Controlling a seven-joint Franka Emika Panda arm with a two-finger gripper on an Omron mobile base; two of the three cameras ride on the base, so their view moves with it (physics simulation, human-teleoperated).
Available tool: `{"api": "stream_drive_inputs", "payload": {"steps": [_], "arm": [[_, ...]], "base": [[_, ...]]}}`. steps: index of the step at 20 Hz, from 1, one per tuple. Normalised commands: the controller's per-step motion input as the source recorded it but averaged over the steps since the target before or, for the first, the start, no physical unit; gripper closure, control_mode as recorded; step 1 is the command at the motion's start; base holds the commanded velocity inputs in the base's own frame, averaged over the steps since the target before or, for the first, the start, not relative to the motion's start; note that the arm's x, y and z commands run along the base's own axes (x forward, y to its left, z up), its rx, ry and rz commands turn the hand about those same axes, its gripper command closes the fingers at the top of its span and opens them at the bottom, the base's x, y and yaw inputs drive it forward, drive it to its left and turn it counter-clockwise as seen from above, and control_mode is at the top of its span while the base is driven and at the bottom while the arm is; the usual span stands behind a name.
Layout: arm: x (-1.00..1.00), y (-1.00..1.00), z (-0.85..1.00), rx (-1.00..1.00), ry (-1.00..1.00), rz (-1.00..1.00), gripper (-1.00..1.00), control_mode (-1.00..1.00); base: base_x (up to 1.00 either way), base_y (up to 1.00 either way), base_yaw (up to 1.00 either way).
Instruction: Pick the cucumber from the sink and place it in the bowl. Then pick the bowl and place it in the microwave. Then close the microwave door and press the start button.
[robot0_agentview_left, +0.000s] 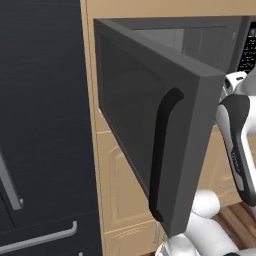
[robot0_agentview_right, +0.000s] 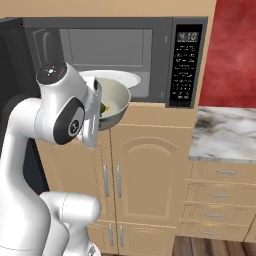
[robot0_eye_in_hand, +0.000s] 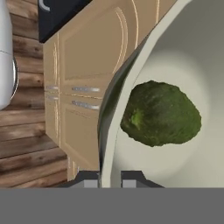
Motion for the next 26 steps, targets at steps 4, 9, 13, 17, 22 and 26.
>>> {"api": "stream_drive_inputs", "payload": {"steps": [4, 9, 13, 17, 22, 26], "arm": [[0.00, 0.00, 0.00, 0.00, 0.00, 0.00, 1.00, 1.00], [0.00, 0.00, 0.00, 0.00, 0.00, 0.00, 1.00, 1.00], [0.00, 0.00, 0.00, 0.00, 0.00, 0.00, 1.00, 1.00], [0.16, 0.04, 0.00, 0.00, 0.00, 0.00, 1.00, -1.00], [0.72, 0.44, 0.00, -0.02, 0.00, 0.00, 1.00, -1.00], [0.97, 0.32, 0.01, 0.00, 0.00, 0.00, 1.00, -1.00]], "base": [[0.04, 0.03, 0.09], [0.07, 0.00, 0.03], [0.06, 0.00, 0.00], [0.01, 0.00, 0.00], [0.00, 0.00, 0.00], [0.00, 0.00, 0.00]]}}
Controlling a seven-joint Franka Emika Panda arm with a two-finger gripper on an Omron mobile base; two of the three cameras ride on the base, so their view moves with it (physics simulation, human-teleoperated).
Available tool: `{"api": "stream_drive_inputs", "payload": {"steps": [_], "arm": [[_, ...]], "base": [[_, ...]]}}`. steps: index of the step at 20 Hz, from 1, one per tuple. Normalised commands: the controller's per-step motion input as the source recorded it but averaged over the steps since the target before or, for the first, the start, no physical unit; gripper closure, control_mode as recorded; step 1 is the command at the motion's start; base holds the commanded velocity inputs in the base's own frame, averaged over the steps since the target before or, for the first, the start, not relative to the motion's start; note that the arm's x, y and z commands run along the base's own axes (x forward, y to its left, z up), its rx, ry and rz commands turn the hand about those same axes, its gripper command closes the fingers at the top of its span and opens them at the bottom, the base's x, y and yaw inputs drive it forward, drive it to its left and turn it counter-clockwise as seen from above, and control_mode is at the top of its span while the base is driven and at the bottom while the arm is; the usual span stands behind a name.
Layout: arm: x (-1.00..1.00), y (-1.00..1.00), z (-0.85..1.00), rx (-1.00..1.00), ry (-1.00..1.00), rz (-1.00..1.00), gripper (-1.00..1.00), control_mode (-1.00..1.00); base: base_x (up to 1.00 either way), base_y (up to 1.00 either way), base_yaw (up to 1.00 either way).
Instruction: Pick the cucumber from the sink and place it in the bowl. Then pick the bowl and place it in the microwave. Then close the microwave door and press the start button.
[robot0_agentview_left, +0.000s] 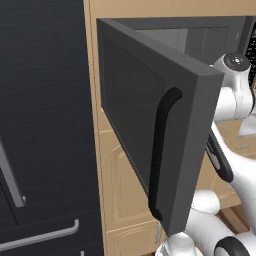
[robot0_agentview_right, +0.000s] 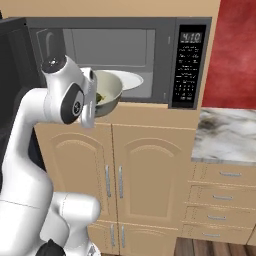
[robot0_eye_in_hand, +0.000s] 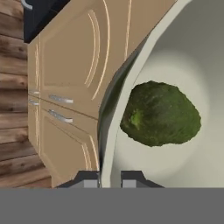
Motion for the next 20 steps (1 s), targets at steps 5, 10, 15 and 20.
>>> {"api": "stream_drive_inputs", "payload": {"steps": [5, 10, 15, 20], "arm": [[0.92, 0.22, 0.03, 0.00, 0.00, 0.00, 1.00, -1.00], [0.54, 0.05, 0.22, 0.00, -0.06, 0.00, 1.00, -1.00], [-0.07, 0.00, 0.59, -0.01, -0.28, 0.01, 1.00, -1.00], [-0.04, 0.04, 0.55, -0.03, -0.28, 0.02, 1.00, -1.00]], "base": [[0.00, 0.00, 0.00], [0.00, 0.00, 0.00], [0.00, 0.00, 0.00], [0.00, 0.00, 0.00]]}}
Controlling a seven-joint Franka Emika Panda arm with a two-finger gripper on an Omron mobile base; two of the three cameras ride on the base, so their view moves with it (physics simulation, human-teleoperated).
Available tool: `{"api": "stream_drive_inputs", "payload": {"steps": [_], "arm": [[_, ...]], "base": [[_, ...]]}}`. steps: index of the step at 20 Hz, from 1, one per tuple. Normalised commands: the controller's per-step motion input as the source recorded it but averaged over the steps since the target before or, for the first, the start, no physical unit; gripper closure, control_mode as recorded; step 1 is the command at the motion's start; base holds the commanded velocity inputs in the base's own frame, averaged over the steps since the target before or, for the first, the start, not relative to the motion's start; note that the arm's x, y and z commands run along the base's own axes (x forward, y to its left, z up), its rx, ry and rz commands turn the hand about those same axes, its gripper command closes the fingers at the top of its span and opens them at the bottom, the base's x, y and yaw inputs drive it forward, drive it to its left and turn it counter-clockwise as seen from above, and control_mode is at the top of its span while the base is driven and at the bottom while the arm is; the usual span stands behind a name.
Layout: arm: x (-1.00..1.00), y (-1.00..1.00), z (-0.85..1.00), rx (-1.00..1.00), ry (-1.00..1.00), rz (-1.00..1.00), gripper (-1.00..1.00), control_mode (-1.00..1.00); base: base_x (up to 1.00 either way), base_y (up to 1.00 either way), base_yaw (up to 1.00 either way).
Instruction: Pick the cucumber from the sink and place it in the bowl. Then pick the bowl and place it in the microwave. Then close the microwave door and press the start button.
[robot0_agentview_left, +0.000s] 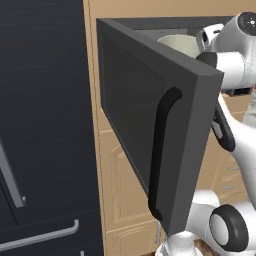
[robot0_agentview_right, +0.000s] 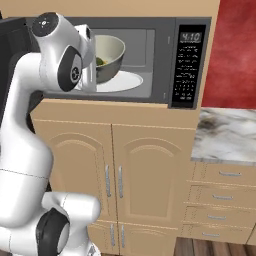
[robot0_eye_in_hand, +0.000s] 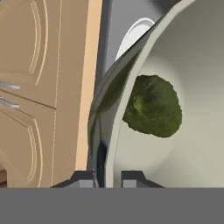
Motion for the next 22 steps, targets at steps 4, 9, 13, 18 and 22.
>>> {"api": "stream_drive_inputs", "payload": {"steps": [4, 9, 13, 18, 22], "arm": [[0.06, 0.19, -0.01, -0.01, -0.11, 0.02, 1.00, -1.00], [0.45, 0.20, -0.04, 0.00, 0.00, 0.01, 1.00, -1.00], [0.70, 0.06, 0.00, 0.00, 0.00, 0.00, 1.00, -1.00], [0.59, 0.05, -0.16, 0.00, 0.00, 0.01, 1.00, -1.00], [0.41, 0.06, -0.25, 0.00, 0.02, 0.01, 1.00, -1.00]], "base": [[0.00, 0.00, 0.00], [0.00, 0.00, 0.00], [0.00, 0.00, 0.00], [0.00, 0.00, 0.00], [0.00, 0.00, 0.00]]}}
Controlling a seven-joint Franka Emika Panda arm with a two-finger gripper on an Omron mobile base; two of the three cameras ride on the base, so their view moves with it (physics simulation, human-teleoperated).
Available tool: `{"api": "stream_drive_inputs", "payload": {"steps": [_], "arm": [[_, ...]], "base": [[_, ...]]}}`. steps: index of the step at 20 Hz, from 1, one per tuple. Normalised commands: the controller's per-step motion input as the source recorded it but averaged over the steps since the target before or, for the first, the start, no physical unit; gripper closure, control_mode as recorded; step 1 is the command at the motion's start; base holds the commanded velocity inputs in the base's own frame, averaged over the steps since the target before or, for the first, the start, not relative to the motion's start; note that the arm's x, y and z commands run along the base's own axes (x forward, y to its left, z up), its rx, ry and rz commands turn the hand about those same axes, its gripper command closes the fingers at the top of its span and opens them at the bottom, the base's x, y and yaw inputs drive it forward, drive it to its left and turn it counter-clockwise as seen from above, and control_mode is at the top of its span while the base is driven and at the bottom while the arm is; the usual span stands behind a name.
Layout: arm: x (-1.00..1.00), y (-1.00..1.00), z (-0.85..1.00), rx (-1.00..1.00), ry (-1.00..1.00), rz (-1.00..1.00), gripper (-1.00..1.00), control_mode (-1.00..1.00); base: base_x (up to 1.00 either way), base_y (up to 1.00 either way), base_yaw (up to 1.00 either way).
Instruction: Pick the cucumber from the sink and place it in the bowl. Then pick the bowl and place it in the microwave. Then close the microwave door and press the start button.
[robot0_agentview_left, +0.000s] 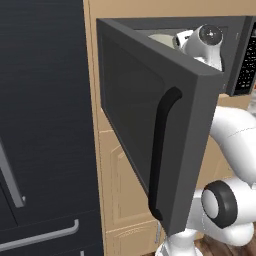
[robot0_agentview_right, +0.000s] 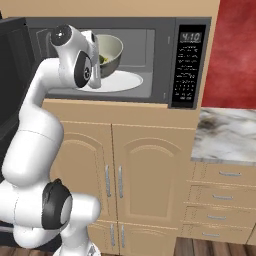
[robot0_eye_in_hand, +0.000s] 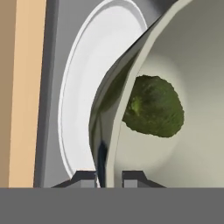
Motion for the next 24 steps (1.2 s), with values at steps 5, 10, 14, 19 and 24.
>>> {"api": "stream_drive_inputs", "payload": {"steps": [5, 10, 14, 19, 24], "arm": [[0.30, 0.04, -0.27, 0.00, 0.07, 0.00, 1.00, -1.00], [0.21, 0.00, -0.18, 0.00, 0.09, 0.01, 1.00, -1.00], [0.08, 0.00, -0.02, 0.00, 0.05, 0.01, 1.00, -1.00], [-0.12, 0.00, 0.00, 0.00, 0.01, 0.01, -1.00, -1.00], [-0.79, 0.00, 0.12, 0.00, -0.10, 0.00, -1.00, -1.00]], "base": [[0.00, 0.00, 0.00], [0.00, 0.00, 0.00], [0.00, 0.00, 0.00], [0.00, 0.00, 0.00], [0.00, 0.00, 0.00]]}}
